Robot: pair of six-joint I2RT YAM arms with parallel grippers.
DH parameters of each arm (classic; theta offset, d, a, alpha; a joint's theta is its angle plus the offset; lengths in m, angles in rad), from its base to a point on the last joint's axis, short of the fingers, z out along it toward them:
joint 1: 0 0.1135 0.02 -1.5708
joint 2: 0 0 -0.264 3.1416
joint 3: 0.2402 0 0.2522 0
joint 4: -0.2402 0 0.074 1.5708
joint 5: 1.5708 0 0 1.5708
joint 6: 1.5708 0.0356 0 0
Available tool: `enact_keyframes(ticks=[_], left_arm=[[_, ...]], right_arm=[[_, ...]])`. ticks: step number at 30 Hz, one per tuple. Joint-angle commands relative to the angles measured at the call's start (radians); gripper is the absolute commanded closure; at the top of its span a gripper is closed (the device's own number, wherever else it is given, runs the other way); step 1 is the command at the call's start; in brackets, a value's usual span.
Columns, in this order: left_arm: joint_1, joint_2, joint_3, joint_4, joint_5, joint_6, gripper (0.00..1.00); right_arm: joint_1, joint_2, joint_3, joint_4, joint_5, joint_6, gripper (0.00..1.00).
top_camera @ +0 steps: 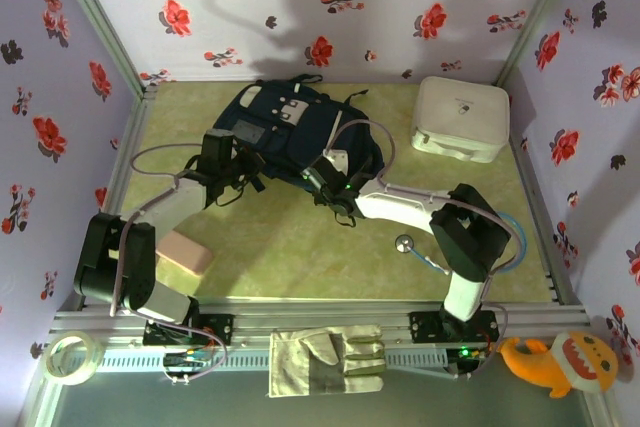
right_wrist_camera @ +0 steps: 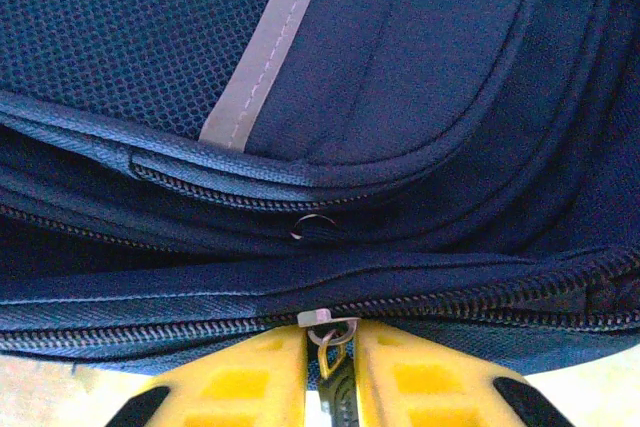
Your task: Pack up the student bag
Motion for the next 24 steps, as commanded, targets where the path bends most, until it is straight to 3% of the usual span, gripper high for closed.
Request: enact_keyframes(ticks=[1, 7, 15, 20, 24], left_arm=[[0.001, -0.011, 0.056, 0.029, 0.033, 0.037, 1.00], [0.026, 0.000, 0.041, 0.020, 0.004, 0.063, 1.00], [0.049, 0.047, 0.030, 0.009, 0.001, 0.099, 1.00], [0.054, 0.105, 0.059, -0.006, 0.001, 0.140, 1.00], [0.068, 0.185, 0.133, -0.036, 0.001, 0.201, 1.00]], right_arm=[[-0.008, 0.003, 0.020, -0.046, 0.070, 0.008, 0.87], [-0.027, -0.082, -0.074, -0.052, 0.180, 0.033, 0.90], [-0.129, -0.205, -0.197, -0.079, 0.206, -0.005, 0.93], [-0.160, -0.213, -0.175, -0.057, 0.114, -0.105, 0.98], [-0.154, -0.183, -0.134, -0.019, -0.032, -0.184, 1.00]])
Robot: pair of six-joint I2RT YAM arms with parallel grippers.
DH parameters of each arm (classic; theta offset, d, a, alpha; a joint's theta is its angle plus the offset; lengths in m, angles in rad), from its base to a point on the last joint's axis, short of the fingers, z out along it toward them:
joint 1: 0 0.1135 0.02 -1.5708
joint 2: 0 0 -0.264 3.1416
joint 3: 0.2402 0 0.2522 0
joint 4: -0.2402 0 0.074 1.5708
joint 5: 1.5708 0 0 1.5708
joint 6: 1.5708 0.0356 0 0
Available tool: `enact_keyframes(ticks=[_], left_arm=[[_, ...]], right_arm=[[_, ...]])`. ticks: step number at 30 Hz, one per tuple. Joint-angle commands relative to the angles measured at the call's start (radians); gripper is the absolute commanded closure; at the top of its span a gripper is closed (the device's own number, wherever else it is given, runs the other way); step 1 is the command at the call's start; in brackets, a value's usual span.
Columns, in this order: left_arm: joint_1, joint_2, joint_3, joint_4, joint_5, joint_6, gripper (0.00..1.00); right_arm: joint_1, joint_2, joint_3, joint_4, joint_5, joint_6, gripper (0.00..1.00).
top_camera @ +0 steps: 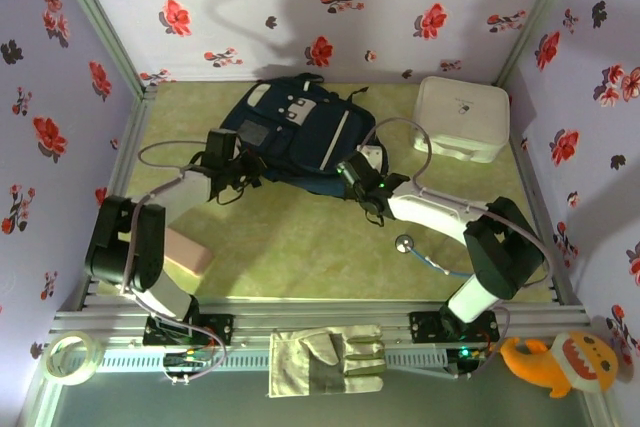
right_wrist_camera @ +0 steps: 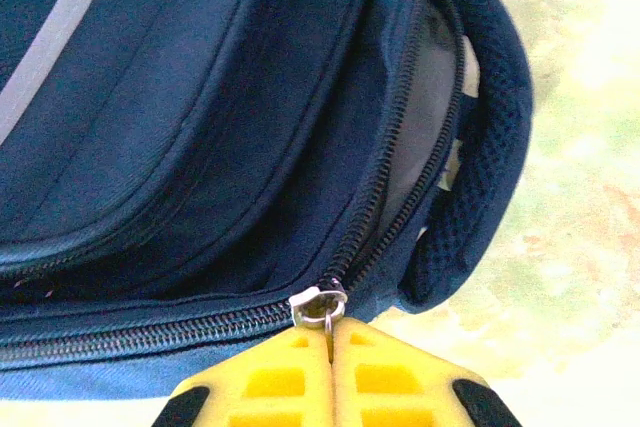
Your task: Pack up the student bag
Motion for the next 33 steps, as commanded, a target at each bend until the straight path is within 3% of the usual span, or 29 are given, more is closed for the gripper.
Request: enact_keyframes(ticks=[1, 5, 9, 13, 16, 20, 25, 33], left_arm=[[0.039, 0.070, 0.090, -0.007, -0.033, 0.096, 1.00], [0.071, 0.147, 0.167, -0.027, -0.035, 0.140, 0.99], [0.115, 0.176, 0.210, -0.055, -0.039, 0.147, 0.76], [0.188, 0.102, 0.157, -0.103, -0.086, 0.152, 0.50], [0.235, 0.026, 0.086, -0.125, -0.085, 0.143, 0.42], [0.243, -0.067, 0.004, -0.146, -0.054, 0.114, 0.36], [0.241, -0.147, -0.113, -0.068, 0.043, -0.037, 0.35], [0.184, -0.123, -0.164, 0.081, 0.159, -0.145, 0.35]], right_arm=[[-0.009, 0.015, 0.044, 0.001, -0.101, -0.089, 1.00], [0.021, 0.049, 0.062, 0.096, -0.297, -0.122, 1.00], [0.077, 0.110, 0.129, 0.138, -0.390, -0.121, 1.00], [0.121, 0.201, 0.220, 0.169, -0.457, -0.111, 1.00], [0.140, 0.267, 0.295, 0.196, -0.504, -0.098, 1.00], [0.147, 0.351, 0.388, 0.239, -0.578, -0.087, 1.00], [0.152, 0.433, 0.494, 0.225, -0.600, -0.082, 1.00], [0.157, 0.442, 0.510, 0.208, -0.591, -0.082, 1.00]])
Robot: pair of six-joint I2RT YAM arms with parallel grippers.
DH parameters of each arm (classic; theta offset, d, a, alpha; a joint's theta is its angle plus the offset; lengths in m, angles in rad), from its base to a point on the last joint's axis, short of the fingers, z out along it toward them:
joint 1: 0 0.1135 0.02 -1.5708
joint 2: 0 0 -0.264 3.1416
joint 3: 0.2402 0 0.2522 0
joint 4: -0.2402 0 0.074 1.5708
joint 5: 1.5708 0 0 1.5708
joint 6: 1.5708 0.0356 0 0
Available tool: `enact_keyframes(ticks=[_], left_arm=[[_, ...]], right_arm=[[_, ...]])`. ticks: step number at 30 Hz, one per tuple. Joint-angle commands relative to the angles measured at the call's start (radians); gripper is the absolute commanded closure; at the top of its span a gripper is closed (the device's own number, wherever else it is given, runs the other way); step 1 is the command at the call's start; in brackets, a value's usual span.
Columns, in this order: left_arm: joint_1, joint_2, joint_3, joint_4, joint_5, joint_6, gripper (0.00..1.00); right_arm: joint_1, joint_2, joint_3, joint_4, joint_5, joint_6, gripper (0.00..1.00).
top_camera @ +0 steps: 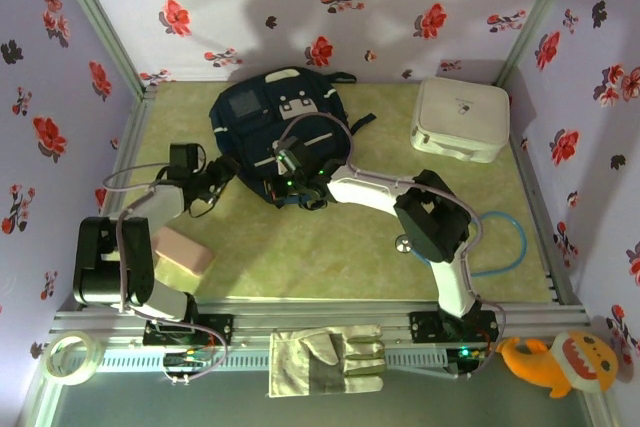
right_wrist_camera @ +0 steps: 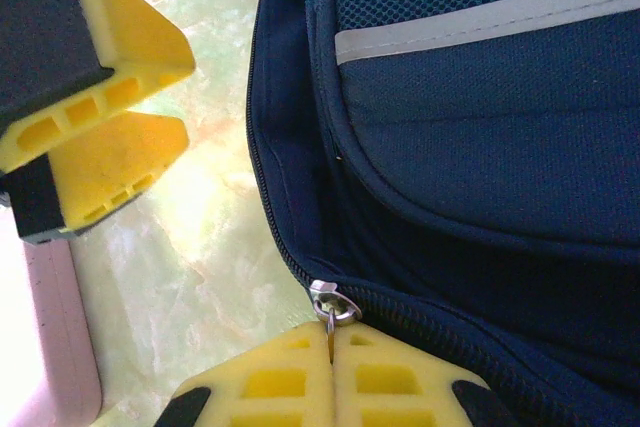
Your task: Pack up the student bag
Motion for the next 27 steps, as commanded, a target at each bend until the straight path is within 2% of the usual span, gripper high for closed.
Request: enact_keyframes(ticks=[1, 7, 14, 18, 23, 27], left_arm=[[-0.029, 0.023, 0.008, 0.086, 0.067, -0.056, 0.35], [-0.043, 0.089, -0.007, 0.156, 0.085, -0.091, 0.38], [-0.051, 0.148, -0.016, 0.266, 0.092, -0.150, 0.49], [-0.052, 0.171, -0.017, 0.329, 0.102, -0.182, 0.62], [-0.053, 0.194, -0.008, 0.327, 0.098, -0.180, 0.80], [-0.051, 0.188, -0.007, 0.302, 0.076, -0.155, 0.91]], right_arm=[[0.007, 0.003, 0.041, 0.034, 0.001, 0.002, 1.00], [0.009, -0.009, 0.035, 0.019, 0.020, 0.000, 1.00], [0.012, -0.016, 0.031, 0.008, 0.019, 0.007, 1.00], [0.012, -0.031, 0.013, 0.003, 0.031, 0.015, 1.00], [0.011, -0.056, -0.014, -0.012, 0.069, 0.022, 1.00], [0.010, -0.093, -0.058, -0.057, 0.146, 0.023, 1.00]])
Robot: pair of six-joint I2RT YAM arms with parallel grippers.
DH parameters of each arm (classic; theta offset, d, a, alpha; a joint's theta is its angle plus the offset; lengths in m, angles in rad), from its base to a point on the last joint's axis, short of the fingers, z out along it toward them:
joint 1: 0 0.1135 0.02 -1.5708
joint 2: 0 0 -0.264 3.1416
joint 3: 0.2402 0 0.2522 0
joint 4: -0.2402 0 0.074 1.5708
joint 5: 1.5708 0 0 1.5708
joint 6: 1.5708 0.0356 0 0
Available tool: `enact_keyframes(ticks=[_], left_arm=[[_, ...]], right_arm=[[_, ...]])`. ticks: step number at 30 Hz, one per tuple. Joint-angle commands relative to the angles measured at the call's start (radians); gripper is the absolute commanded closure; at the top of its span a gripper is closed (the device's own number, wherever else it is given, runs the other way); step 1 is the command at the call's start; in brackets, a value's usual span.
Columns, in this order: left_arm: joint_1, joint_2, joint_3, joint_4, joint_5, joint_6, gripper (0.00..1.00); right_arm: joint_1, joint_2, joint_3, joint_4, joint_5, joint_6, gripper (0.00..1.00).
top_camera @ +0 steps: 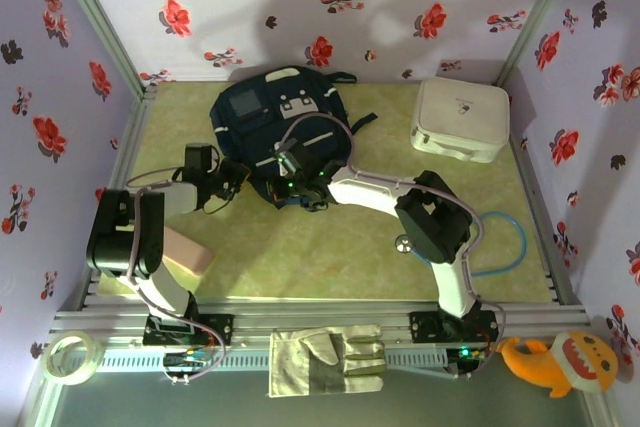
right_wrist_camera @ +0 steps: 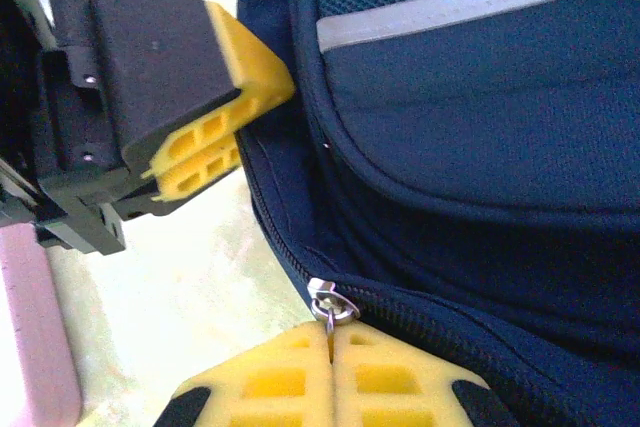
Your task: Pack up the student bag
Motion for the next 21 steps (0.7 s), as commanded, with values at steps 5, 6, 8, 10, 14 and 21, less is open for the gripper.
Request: enact_keyframes(ticks=[5, 6, 8, 10, 14, 21], left_arm=[[0.002, -0.008, 0.010, 0.010, -0.022, 0.052, 0.96], [0.003, -0.007, 0.013, 0.008, -0.023, 0.056, 0.97], [0.004, -0.008, 0.017, 0.003, -0.022, 0.061, 0.97], [0.004, -0.009, 0.018, 0.002, -0.023, 0.062, 0.98], [0.005, -0.018, 0.018, -0.006, -0.023, 0.071, 0.98], [0.005, -0.038, 0.020, -0.018, -0.011, 0.074, 0.99]], right_arm=[[-0.005, -0.143, -0.109, -0.137, 0.211, 0.010, 1.00], [-0.007, -0.159, -0.127, -0.155, 0.233, 0.008, 1.00], [-0.012, -0.186, -0.157, -0.182, 0.274, 0.004, 1.00], [-0.018, -0.204, -0.177, -0.218, 0.329, 0.010, 1.00], [-0.042, -0.215, -0.183, -0.304, 0.449, 0.066, 1.00], [-0.079, -0.213, -0.188, -0.293, 0.473, 0.093, 1.00]])
